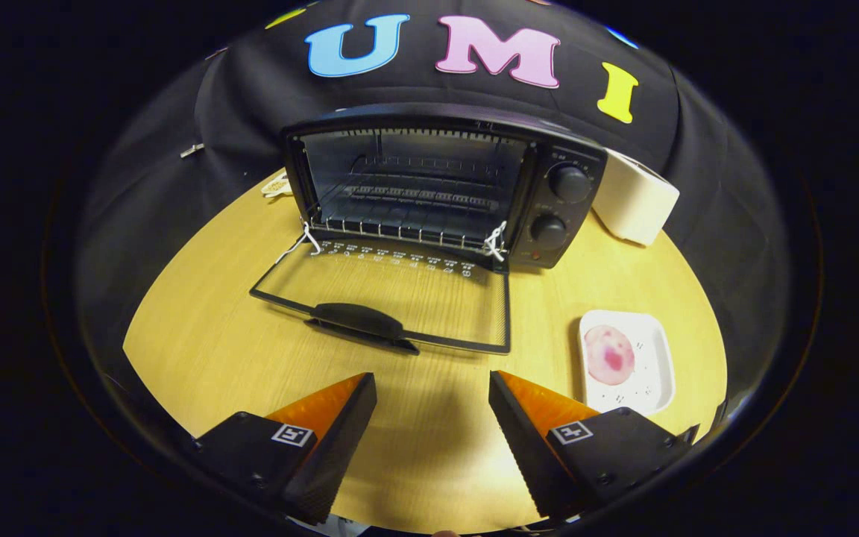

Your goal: Open the toaster oven, put the food inside, and close the toaster oven door.

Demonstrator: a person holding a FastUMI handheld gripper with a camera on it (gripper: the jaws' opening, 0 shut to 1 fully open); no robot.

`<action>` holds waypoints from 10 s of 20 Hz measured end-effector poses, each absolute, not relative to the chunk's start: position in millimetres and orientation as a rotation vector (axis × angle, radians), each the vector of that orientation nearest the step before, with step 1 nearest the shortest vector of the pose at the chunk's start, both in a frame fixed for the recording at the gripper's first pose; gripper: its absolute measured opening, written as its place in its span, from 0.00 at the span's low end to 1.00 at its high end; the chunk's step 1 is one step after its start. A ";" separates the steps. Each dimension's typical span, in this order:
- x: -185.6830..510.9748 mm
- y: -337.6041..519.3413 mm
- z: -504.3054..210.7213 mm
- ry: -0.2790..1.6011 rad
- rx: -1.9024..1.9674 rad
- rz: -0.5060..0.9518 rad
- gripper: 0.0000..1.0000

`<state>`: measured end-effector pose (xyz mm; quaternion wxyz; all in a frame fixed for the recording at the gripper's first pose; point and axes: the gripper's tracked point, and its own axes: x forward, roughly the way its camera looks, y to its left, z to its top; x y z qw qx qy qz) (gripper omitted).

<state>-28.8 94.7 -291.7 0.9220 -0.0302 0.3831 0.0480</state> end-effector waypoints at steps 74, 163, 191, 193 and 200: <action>-78.7 -126.0 -264.5 0.893 1.069 -0.049 0.05; -11.3 135.7 -339.9 0.899 0.062 -0.028 0.99; 51.0 167.8 -222.7 0.578 0.066 0.089 0.99; 60.0 169.3 -187.3 0.509 0.095 0.090 0.99; 73.3 112.0 -92.1 0.252 0.048 0.079 0.99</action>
